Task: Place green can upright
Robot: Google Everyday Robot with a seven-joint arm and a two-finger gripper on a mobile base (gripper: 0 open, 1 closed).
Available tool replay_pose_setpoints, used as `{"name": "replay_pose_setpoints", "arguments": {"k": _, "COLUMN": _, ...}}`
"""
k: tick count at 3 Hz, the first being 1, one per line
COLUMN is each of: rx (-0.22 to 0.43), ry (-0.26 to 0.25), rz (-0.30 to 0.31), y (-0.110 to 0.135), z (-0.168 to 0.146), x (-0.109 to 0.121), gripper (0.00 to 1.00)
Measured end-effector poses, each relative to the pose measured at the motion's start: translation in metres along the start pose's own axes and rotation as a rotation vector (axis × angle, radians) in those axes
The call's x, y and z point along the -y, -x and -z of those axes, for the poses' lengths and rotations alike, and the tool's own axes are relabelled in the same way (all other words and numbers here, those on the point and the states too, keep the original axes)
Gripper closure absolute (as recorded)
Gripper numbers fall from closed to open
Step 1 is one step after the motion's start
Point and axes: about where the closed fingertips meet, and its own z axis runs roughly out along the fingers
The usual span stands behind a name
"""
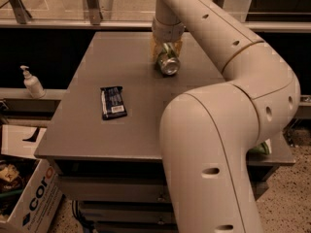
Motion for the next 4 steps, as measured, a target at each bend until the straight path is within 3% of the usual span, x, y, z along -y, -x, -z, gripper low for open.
{"name": "replay_pose_setpoints", "arguments": {"k": 1, "rx": 0.011, "ry": 0.015, "rz": 0.020, "y": -0.004, "z": 0.010, "x": 0.002, "gripper": 0.86}}
{"name": "replay_pose_setpoints", "arguments": {"k": 2, "rx": 0.050, "ry": 0.075, "rz": 0.072, "y": -0.006, "z": 0.031, "x": -0.005, "gripper": 1.00}}
{"name": "replay_pose_setpoints", "arguments": {"k": 4, "rx": 0.159, "ry": 0.331, "rz": 0.267, "y": -0.017, "z": 0.075, "x": -0.039, "gripper": 1.00}}
